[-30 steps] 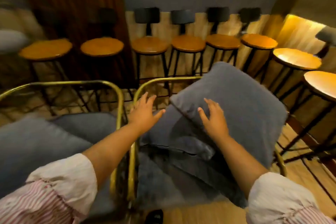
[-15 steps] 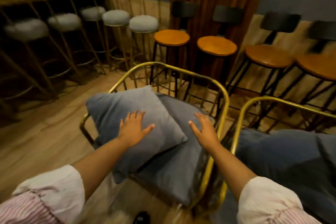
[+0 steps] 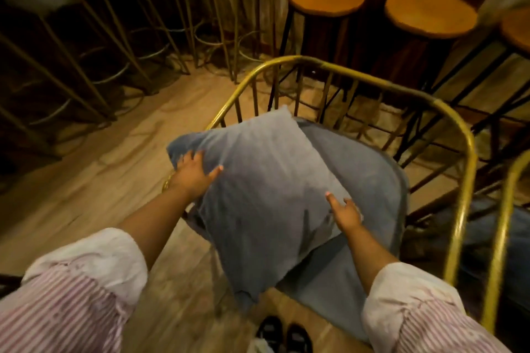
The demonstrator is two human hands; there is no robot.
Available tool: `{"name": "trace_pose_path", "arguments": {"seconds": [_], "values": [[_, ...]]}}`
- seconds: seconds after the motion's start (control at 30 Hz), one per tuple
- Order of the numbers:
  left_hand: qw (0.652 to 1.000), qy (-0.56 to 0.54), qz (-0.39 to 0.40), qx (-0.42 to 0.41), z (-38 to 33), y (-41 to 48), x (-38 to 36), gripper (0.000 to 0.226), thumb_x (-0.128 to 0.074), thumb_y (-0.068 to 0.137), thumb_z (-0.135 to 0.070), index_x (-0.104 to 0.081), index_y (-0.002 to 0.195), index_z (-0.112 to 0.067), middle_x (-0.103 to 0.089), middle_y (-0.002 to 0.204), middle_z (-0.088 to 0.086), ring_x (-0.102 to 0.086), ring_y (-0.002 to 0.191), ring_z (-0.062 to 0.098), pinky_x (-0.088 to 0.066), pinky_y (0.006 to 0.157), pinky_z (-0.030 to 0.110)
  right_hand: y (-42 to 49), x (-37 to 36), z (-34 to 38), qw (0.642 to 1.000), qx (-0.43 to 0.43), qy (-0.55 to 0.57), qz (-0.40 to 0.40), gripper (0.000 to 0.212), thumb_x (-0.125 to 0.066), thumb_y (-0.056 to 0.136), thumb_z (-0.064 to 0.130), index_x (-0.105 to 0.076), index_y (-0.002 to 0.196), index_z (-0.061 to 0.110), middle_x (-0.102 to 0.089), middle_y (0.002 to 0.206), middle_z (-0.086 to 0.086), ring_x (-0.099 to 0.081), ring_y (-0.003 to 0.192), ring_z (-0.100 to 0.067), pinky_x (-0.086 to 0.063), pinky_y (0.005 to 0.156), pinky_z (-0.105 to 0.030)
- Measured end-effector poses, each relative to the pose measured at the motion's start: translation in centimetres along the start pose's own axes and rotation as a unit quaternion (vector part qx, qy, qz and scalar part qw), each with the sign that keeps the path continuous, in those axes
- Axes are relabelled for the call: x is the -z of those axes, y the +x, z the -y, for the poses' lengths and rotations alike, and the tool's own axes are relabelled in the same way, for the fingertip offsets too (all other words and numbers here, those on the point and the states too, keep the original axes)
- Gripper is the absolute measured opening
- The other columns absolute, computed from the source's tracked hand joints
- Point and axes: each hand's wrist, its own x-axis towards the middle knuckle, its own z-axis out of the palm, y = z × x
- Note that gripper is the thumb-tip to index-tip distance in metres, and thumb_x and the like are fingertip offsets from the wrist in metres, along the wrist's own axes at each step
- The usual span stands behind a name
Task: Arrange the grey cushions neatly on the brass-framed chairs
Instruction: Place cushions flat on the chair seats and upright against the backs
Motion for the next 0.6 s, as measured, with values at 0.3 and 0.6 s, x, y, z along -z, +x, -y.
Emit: {"name": "trace_pose_path", "arguments": {"seconds": [0.3,0.6], "values": [[0.995,0.06,0.052,-0.064,-2.9,14.4,-2.7,0.079,-0.054,0.081,-0.062,-0.033,0.144,-0.019,-0.037,0.151,0.017,-0.037,0.135,0.041,-0.028,0.111,0.059,6.7,-5.2,-5.5,0.937,-0.232,0.251,0.076,0.134,-0.072,0.049,0.075,0.009,0.149,0.038,-0.021,0.159,-0.003,-0.039,0.134,-0.041,-0.037,0.094,-0.072],[0.992,0.081,0.064,-0.074,-2.5,16.8,-3.8,0.097,-0.056,0.066,-0.078,-0.038,0.143,-0.021,-0.036,0.153,0.014,-0.026,0.144,0.035,-0.009,0.119,0.057,6.1,-9.0,-8.3,0.897,-0.114,0.422,-0.063,0.131,-0.082,0.042,0.063,-0.017,0.151,0.028,-0.031,0.155,0.001,-0.041,0.134,-0.025,-0.036,0.111,-0.049]]}}
